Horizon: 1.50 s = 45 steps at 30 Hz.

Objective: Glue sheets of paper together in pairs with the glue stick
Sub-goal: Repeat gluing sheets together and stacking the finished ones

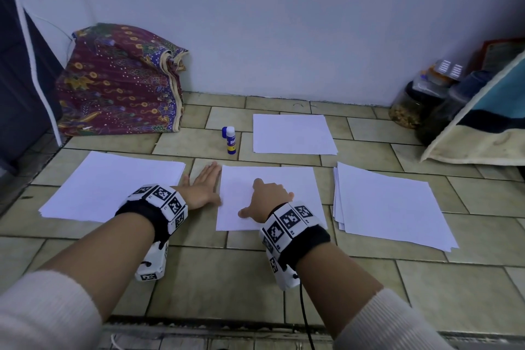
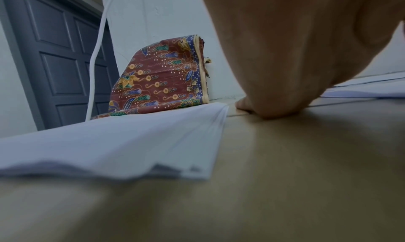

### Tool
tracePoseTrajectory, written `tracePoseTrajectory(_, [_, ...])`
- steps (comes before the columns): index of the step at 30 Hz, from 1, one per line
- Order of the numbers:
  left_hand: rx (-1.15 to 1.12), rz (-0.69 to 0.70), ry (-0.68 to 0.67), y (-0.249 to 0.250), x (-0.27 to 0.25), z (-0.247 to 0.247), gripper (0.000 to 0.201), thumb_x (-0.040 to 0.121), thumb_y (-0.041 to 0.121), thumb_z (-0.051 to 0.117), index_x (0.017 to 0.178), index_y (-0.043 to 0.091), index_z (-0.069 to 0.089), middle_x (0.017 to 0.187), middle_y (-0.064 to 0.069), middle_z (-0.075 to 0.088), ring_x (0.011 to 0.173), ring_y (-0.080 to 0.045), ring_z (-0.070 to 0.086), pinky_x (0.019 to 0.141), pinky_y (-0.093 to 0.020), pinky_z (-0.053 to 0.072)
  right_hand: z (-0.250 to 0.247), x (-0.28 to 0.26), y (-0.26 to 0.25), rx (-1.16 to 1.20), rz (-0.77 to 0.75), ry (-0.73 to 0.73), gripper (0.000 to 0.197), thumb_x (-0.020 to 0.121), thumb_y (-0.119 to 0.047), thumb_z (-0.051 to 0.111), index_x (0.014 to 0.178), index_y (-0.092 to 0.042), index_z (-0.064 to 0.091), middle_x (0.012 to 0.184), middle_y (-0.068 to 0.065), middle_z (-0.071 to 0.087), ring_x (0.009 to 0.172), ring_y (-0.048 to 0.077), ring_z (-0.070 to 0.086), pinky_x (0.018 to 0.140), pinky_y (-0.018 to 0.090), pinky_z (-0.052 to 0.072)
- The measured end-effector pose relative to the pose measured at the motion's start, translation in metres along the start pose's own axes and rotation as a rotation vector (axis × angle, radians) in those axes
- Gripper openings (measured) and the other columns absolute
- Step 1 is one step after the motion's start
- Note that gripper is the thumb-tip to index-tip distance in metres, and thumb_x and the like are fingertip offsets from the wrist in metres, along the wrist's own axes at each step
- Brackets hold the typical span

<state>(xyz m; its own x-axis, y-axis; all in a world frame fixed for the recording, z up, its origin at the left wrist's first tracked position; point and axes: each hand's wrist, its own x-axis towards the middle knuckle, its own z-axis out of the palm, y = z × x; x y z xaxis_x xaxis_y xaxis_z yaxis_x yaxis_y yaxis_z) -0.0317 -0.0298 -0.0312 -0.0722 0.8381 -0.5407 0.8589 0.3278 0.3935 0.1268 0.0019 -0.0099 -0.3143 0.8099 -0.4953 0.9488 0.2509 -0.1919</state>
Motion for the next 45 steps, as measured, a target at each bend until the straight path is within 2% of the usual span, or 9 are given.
tracePoseTrajectory(9, [0.045,0.000,0.048,-0.005,0.005,0.002,0.080,0.099,0.048,0.038,0.150,0.020,-0.018,0.157,0.005,-0.025,0.146,-0.011,-0.015,0.117,-0.045,-0.011,-0.004,0.003,-0.005,-0.008,0.052,-0.022,0.051,0.093,-0.026,0.054,0.137,-0.016,0.031,0.132,0.012,0.049,0.130,0.032,0.036,0.109,0.052,0.027])
tracePoseTrajectory(14, [0.335,0.028,0.009,0.004,-0.002,0.014,0.117,0.059,0.086,0.023,0.148,0.025,-0.024,0.152,0.006,-0.037,0.146,-0.021,-0.021,0.113,-0.060,-0.005,-0.003,0.002,-0.006,-0.019,0.048,-0.031,0.060,0.088,-0.022,0.061,0.138,-0.017,0.028,0.134,0.011,0.048,0.134,0.035,0.033,0.110,0.054,0.025])
tracePoseTrajectory(21, [0.516,-0.055,-0.099,0.021,-0.004,-0.001,0.109,0.085,0.069,0.048,0.150,0.016,-0.021,0.155,0.006,-0.030,0.146,-0.024,-0.020,0.115,-0.060,0.004,-0.006,0.002,-0.005,-0.044,0.020,-0.042,0.067,0.086,-0.022,0.065,0.140,-0.016,0.025,0.135,0.013,0.048,0.132,0.038,0.037,0.106,0.055,0.033])
tracePoseTrajectory(30, [0.498,-0.070,-0.094,0.015,0.004,0.010,0.128,0.076,0.069,0.062,0.146,0.009,-0.027,0.153,-0.002,-0.035,0.144,-0.025,-0.025,0.114,-0.063,0.006,-0.009,0.004,-0.014,-0.203,0.029,-0.025,0.059,0.086,-0.024,0.064,0.133,-0.011,0.032,0.127,0.013,0.054,0.119,0.038,0.050,0.099,0.053,0.041])
tracePoseTrajectory(33, [0.494,-0.078,-0.085,0.016,0.007,0.012,0.129,0.075,0.067,0.064,0.147,0.008,-0.026,0.154,-0.003,-0.034,0.144,-0.025,-0.025,0.114,-0.063,0.005,-0.013,0.006,-0.023,-0.296,0.017,0.020,0.066,0.090,-0.022,0.059,0.143,-0.008,0.023,0.144,0.017,0.036,0.132,0.038,0.036,0.106,0.055,0.033])
tracePoseTrajectory(36, [0.482,-0.068,-0.075,0.016,0.007,0.013,0.130,0.074,0.067,0.065,0.147,0.010,-0.026,0.155,-0.003,-0.032,0.144,-0.026,-0.024,0.113,-0.064,0.004,-0.014,0.016,-0.026,-0.263,-0.246,-0.010,0.082,0.093,-0.012,0.054,0.152,-0.016,-0.002,0.160,0.004,0.002,0.146,0.029,0.006,0.113,0.059,0.016])
tracePoseTrajectory(38, [0.471,-0.059,-0.076,0.015,0.005,0.012,0.130,0.074,0.067,0.065,0.148,0.011,-0.026,0.155,-0.003,-0.031,0.144,-0.026,-0.024,0.113,-0.064,0.004,-0.017,0.022,-0.023,-0.235,-0.358,-0.114,0.092,0.089,-0.010,0.060,0.152,-0.020,-0.007,0.160,0.000,0.003,0.147,0.023,0.005,0.115,0.056,0.011])
tracePoseTrajectory(41, [0.496,-0.053,-0.061,0.013,0.004,0.013,0.128,0.074,0.068,0.063,0.148,0.009,-0.024,0.155,-0.003,-0.031,0.145,-0.025,-0.023,0.114,-0.062,0.006,-0.020,0.029,0.000,-0.238,-0.297,-0.107,0.109,0.077,-0.030,0.076,0.152,-0.020,-0.002,0.159,0.006,0.014,0.144,0.026,0.021,0.116,0.053,0.006])
tracePoseTrajectory(45, [0.486,-0.043,-0.085,0.012,0.007,0.011,0.130,0.074,0.070,0.062,0.147,0.009,-0.027,0.153,-0.002,-0.035,0.144,-0.026,-0.025,0.114,-0.062,0.005,-0.026,0.029,0.046,-0.134,-0.163,-0.054,0.117,0.069,-0.052,0.078,0.152,-0.020,0.002,0.156,0.003,0.022,0.140,0.026,0.029,0.116,0.055,0.007])
